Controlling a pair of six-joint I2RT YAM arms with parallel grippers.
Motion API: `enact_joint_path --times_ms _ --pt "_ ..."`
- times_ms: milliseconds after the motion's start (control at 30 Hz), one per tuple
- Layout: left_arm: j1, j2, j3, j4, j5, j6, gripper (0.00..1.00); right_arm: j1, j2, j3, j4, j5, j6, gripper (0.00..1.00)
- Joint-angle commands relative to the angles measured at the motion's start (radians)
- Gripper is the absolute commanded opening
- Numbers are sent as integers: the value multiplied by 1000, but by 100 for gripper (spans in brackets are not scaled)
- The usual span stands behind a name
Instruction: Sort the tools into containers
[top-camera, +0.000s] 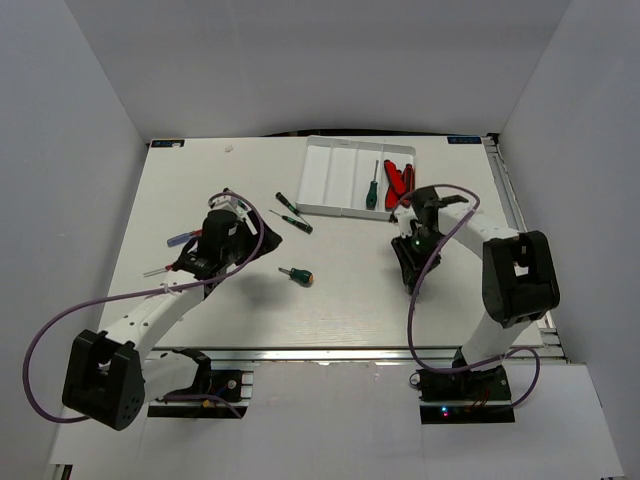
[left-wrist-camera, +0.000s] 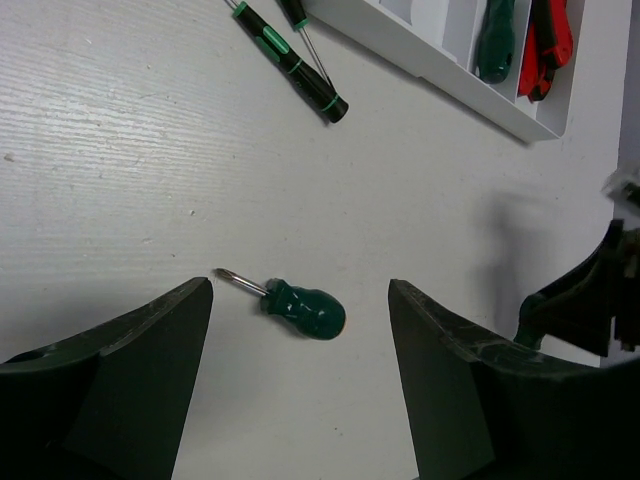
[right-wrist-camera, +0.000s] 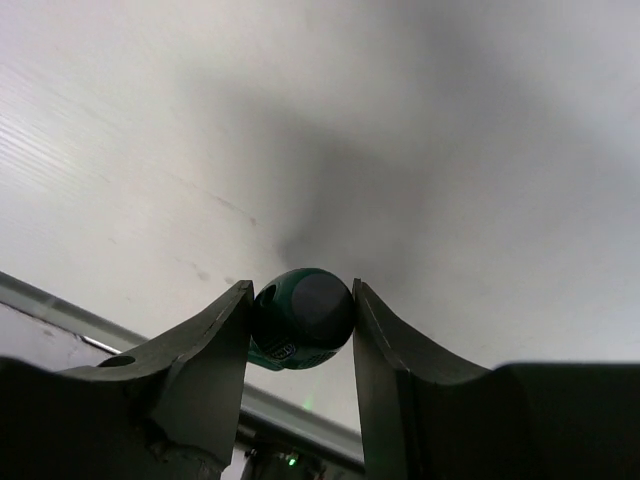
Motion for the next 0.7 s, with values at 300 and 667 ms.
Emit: enact_joint_path --times_ms 300,667 --pt "4 81 10 81 82 -31 82 5 205 641 97 -268 -250 0" --pt "4 105 11 17 114 -84 85 14 449 897 433 -181 -79 0"
